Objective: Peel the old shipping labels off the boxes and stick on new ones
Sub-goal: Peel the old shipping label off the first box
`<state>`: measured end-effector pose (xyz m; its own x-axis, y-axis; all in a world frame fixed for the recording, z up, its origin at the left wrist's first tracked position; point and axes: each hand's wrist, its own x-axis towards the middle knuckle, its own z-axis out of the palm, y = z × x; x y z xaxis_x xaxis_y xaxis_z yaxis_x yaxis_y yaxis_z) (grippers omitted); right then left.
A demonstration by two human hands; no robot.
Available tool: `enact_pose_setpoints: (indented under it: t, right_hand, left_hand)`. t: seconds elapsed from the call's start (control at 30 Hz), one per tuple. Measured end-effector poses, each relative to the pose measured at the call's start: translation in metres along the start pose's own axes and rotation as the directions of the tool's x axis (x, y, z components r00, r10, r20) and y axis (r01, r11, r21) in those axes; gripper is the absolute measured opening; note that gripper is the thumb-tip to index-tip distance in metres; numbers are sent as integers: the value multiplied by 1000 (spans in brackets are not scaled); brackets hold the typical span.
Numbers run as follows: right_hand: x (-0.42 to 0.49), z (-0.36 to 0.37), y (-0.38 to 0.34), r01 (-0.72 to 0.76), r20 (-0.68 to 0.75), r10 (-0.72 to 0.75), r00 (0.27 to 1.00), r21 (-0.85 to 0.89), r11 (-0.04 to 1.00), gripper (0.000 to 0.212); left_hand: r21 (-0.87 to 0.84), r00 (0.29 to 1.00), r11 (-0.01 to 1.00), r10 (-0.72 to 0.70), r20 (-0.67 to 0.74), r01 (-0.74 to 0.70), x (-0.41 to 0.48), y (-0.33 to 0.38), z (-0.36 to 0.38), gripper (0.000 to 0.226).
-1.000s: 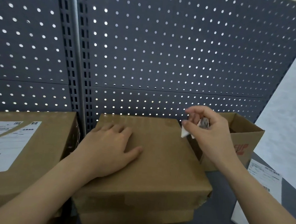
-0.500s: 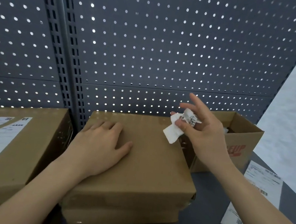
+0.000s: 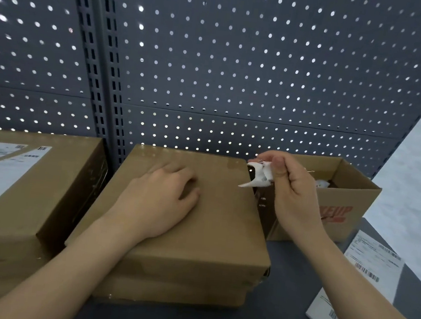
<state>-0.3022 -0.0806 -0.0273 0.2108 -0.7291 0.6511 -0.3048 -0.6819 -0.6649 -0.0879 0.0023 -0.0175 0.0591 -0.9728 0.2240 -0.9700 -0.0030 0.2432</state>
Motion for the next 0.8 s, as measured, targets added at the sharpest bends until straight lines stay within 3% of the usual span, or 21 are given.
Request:
enact_pose_setpoints:
  t: [0.17, 0.4, 0.7, 0.8]
  right_hand:
    - [-2, -3, -2, -120, -8, 122, 993, 97, 988, 47]
    - [-2, -13, -5, -195, -64, 213, 975, 212, 958, 13]
    - [8, -29, 12, -200, -156, 226, 962, 166, 966, 16]
    - [18, -43, 19, -276, -160, 290, 944, 104, 956, 21]
  left_hand:
    - [-25, 1000, 1000, 4, -20, -4, -2, -2, 1, 37]
    - [-38, 999, 999, 14, -33, -15, -2, -3, 1, 35]
    - [-83, 999, 996, 18, -37, -21, -2, -5, 3, 35]
    - [-82, 999, 996, 18, -27, -20, -2, -4, 3, 35]
